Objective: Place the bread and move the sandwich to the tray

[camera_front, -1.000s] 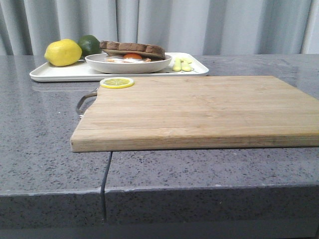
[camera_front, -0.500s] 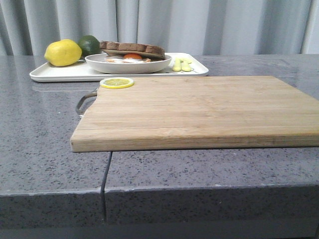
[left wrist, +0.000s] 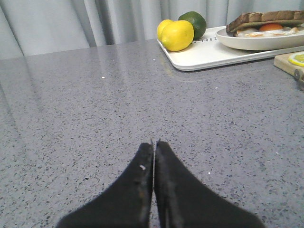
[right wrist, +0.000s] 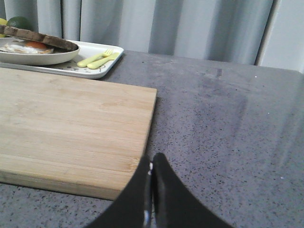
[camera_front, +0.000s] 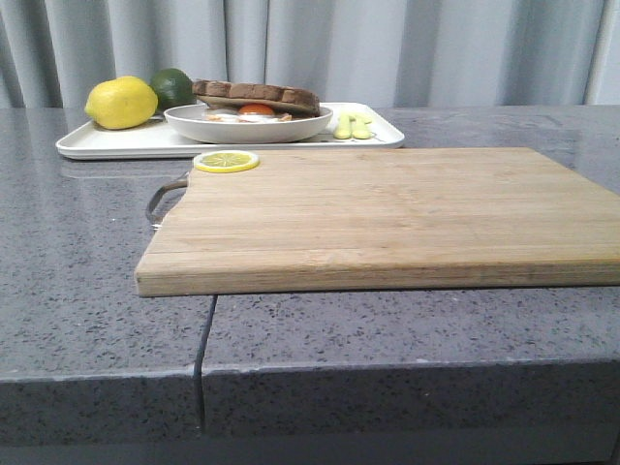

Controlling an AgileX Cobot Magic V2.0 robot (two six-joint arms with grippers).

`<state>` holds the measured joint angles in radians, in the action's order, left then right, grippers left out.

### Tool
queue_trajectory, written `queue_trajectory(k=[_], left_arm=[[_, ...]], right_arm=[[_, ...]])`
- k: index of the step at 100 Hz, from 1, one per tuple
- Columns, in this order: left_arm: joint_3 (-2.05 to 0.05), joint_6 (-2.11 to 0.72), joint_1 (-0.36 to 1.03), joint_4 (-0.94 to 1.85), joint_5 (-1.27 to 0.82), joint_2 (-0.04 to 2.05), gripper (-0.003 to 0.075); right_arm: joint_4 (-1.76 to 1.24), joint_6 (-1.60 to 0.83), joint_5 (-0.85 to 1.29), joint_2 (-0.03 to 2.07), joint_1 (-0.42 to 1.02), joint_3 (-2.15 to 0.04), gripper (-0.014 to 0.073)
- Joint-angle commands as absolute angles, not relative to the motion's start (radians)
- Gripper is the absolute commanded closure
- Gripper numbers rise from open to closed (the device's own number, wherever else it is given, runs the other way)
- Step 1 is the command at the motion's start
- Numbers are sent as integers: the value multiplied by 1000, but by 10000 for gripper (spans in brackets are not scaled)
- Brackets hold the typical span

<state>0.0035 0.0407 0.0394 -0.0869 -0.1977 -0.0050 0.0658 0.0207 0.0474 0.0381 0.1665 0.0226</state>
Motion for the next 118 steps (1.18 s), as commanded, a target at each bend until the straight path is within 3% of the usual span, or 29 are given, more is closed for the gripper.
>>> queue_trajectory(k=[1,118], left_arm=[[17,49,38,-77,-124,-37,739],[17,49,38,-77,-124,-37,739]], right_arm=[[75,15,-26,10,161,29,661],[75,15,0,-30,161,28,661]])
